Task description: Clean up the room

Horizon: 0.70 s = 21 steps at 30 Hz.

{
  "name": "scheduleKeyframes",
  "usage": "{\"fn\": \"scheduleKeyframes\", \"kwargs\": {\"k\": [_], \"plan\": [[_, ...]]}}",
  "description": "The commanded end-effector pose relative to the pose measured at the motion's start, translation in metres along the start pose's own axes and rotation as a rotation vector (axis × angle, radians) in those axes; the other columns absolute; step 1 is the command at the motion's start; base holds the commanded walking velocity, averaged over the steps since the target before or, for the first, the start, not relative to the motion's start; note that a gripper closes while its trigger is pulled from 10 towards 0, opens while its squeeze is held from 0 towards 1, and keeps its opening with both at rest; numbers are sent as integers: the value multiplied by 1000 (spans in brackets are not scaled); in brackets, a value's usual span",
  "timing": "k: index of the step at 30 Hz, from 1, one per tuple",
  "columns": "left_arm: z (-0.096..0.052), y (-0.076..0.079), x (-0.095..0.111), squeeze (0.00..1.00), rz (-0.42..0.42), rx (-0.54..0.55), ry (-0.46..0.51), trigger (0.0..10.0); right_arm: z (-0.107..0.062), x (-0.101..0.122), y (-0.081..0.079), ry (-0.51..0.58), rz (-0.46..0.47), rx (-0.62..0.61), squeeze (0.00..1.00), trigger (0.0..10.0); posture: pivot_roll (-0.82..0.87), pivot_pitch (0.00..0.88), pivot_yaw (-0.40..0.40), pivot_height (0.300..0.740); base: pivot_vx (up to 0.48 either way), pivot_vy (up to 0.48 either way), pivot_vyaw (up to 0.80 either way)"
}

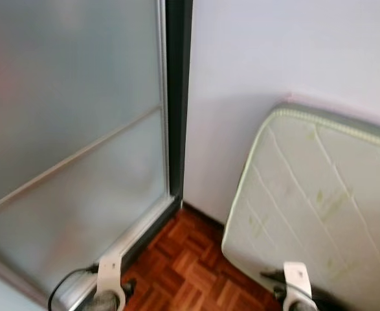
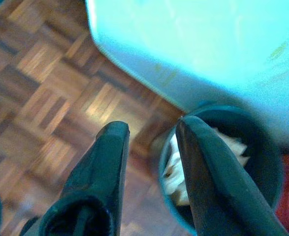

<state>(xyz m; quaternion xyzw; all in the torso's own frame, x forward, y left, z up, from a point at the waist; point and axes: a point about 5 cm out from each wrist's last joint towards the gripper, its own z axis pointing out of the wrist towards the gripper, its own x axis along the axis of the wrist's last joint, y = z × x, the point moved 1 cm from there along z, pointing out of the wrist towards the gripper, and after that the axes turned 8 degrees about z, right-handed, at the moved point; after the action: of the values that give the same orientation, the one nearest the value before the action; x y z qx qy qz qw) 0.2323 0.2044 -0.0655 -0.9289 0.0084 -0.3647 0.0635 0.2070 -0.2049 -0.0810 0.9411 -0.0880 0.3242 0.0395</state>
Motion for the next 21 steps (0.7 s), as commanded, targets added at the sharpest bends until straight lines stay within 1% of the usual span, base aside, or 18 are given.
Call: {"fn": "scheduleKeyframes", "kwargs": {"k": [1,21], "plan": [[-1,-9,-3,0,20,18,-17,10000,1,3,-10,7,0,24,0,10000,21,0,-58,740,322,0,0],[-1,-9,-5,0,24,16,-20,10000,1,1,-9,2,-9,27,0,10000,21,0,-57,740,324,0,0]]}}
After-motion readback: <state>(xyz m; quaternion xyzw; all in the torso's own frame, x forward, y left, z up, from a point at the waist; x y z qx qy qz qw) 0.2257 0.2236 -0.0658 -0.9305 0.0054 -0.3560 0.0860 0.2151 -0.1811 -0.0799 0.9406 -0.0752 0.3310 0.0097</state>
